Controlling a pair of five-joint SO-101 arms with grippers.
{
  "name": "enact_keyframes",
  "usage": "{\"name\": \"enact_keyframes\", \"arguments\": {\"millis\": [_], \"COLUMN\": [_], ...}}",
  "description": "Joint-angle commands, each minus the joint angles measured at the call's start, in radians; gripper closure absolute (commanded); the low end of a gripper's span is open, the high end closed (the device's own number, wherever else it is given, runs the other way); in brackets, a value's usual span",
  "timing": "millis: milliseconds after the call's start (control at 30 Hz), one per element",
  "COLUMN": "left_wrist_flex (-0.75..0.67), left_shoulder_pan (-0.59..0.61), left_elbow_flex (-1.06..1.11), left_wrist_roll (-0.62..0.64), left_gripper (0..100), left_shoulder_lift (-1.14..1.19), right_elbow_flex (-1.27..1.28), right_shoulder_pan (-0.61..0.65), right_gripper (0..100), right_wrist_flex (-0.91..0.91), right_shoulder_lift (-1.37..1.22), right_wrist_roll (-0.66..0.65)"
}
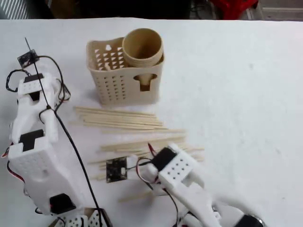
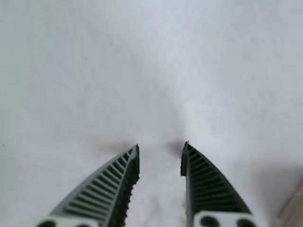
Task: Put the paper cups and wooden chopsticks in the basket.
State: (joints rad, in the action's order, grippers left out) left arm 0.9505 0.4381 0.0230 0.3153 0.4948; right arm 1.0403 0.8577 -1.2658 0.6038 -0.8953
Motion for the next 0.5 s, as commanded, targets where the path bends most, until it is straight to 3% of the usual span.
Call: {"name": "enact_keyframes", "arguments": {"millis": [0, 233, 467], "left_wrist_flex": [-0.017, -0.017, -0.017], "left_shoulder_pan": [-0.025, -0.025, -0.024], "left_elbow_flex": [-0.014, -0.014, -0.014], "left_wrist_roll": [-0.014, -0.014, -0.014], "left_gripper": [84, 84, 84], "left_shoulder_lift": [-0.007, -0.007, -0.007], "right_elbow_flex": [0.071, 0.169, 0.170], "right_shoulder_pan": [-0.007, -0.024, -0.024], "right_gripper": [79.6, 79.7, 79.8], "right_wrist_flex": [0.018, -0.016, -0.027], "right_shoulder_lift": [0.177, 0.346, 0.168], "right_wrist_roll": [0.000, -0.037, -0.181]}}
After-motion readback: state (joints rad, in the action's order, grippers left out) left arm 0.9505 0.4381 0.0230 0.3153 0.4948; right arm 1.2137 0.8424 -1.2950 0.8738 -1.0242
